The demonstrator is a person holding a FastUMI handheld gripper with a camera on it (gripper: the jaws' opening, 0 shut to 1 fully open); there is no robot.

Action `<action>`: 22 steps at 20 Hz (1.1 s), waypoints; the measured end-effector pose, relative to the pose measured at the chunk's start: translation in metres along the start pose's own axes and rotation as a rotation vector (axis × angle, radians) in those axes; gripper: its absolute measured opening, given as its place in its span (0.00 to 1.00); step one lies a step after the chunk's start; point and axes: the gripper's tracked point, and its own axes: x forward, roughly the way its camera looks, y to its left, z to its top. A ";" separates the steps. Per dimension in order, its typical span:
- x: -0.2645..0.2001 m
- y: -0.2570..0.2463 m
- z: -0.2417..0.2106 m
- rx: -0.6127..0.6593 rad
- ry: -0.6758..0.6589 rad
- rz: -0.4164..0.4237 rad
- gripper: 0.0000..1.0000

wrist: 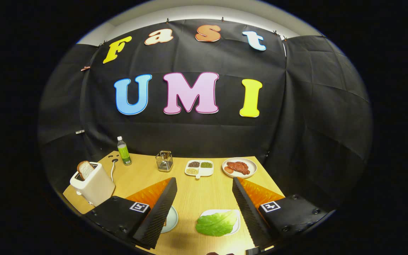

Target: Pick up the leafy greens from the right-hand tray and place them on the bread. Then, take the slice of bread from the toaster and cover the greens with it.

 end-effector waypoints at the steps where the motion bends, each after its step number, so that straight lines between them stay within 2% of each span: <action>1: 0.003 -0.002 -0.008 -0.002 0.020 -0.002 0.98; 13: 0.051 -0.044 -0.133 -0.005 0.290 -0.048 0.98; 22: 0.087 -0.057 -0.226 -0.008 0.473 -0.073 0.98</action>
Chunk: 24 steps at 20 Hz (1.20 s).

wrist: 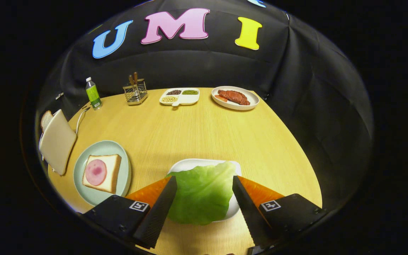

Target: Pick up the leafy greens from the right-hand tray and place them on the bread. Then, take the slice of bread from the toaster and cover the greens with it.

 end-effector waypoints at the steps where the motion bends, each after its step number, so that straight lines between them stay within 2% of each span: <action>1: 0.003 -0.001 -0.003 0.010 0.014 -0.004 0.98; 6: 0.019 -0.001 -0.029 0.045 0.080 0.001 0.98; 11: 0.021 0.003 -0.032 0.061 0.095 0.021 0.87; 13: 0.023 0.006 -0.032 0.052 0.096 0.028 0.80; 15: 0.024 0.006 -0.031 0.046 0.099 0.031 0.64; 16: 0.023 0.008 -0.032 0.045 0.103 0.037 0.65; 20: 0.025 0.012 -0.031 0.014 0.109 0.046 0.25; 21: 0.026 0.011 -0.030 0.007 0.104 0.038 0.21; 22: 0.025 0.012 -0.031 -0.001 0.107 0.041 0.11; 24: 0.025 0.013 -0.031 0.005 0.116 0.051 0.08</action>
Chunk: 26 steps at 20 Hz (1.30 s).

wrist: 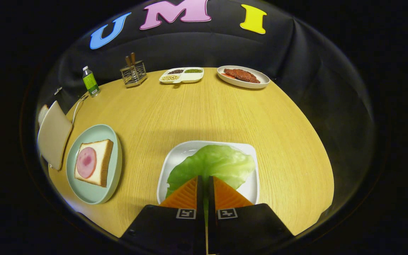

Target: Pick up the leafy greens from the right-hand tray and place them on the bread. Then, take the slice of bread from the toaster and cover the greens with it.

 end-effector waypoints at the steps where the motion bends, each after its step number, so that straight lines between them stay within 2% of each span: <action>1: 0.000 0.000 0.001 0.018 0.006 0.004 0.08; 4: -0.003 0.000 0.004 0.044 0.014 0.022 0.06; 7: -0.012 -0.001 0.017 0.019 -0.015 0.013 0.05; 16: -0.068 0.018 0.071 -0.030 -0.129 0.009 0.05; 20: -0.095 0.044 0.094 -0.077 -0.179 0.045 0.05; 26: -0.116 0.112 0.106 -0.143 -0.205 0.147 0.06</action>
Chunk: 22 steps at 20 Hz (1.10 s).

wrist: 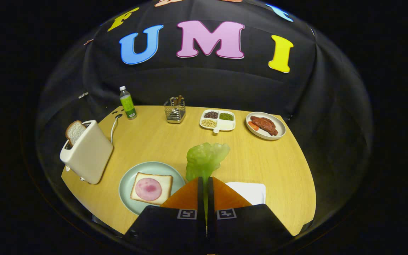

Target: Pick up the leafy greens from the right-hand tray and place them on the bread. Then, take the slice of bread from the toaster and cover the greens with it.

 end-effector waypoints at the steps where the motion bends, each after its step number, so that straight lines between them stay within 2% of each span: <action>1: 0.000 0.012 0.001 -0.012 0.003 0.018 0.05; 10: 0.022 0.090 -0.023 -0.105 0.090 0.115 0.06; 16: 0.038 0.116 -0.042 -0.173 0.159 0.147 0.06; 22: 0.052 0.130 -0.054 -0.195 0.198 0.156 0.17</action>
